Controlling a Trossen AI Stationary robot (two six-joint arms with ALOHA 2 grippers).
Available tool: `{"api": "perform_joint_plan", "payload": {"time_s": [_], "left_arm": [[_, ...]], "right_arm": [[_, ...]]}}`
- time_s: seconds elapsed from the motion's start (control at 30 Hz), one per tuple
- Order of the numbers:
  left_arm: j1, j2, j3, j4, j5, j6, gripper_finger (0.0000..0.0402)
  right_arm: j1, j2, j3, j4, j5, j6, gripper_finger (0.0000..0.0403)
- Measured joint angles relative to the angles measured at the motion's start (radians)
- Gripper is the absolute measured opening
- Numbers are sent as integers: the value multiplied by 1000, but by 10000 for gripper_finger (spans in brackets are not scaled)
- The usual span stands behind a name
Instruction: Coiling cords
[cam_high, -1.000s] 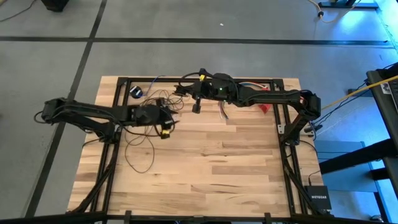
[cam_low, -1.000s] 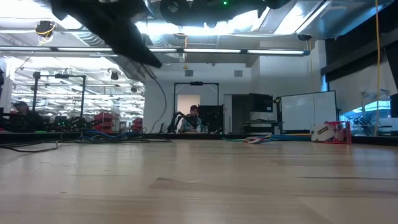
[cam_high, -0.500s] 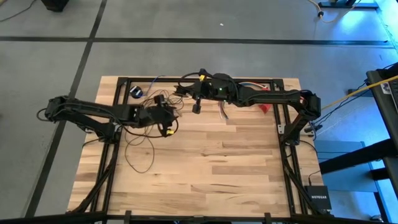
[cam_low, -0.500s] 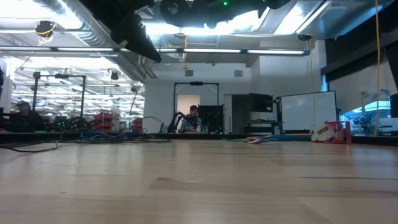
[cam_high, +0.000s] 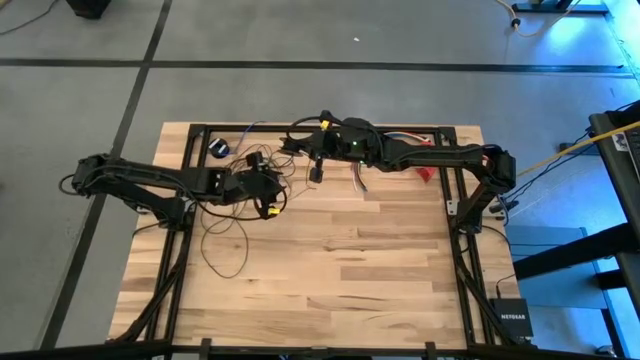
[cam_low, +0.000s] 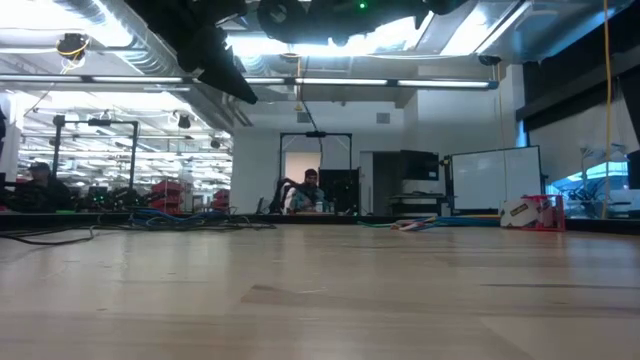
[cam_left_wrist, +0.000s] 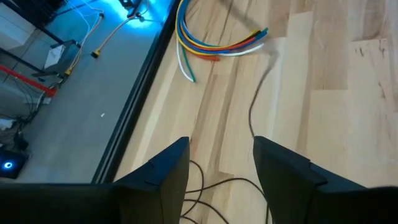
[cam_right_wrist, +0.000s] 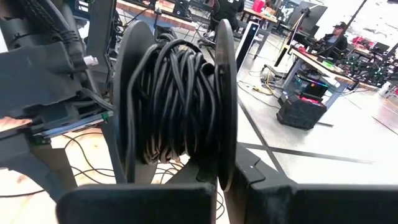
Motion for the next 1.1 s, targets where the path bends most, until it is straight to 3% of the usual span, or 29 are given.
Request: {"api": "perform_joint_plan", "payload": {"time_s": [0.37,0.43,0.53,0.63,0.97,1.1], "left_arm": [[0,0,0,29,4,3,172],[-1,0,-12,120,59,28,172],[-1,0,-85,406,166,98,172],[3,0,-140,567,175,132,172],[93,88,-168,766,173,-44,172],[106,136,-169,836,221,-55,172]], "right_arm": [[0,0,0,0,0,0,10],[0,0,0,0,0,0,10],[0,0,0,0,0,0,10],[0,0,0,-2,0,0,10],[0,0,0,6,0,0,10],[0,0,0,1,0,0,10]]}}
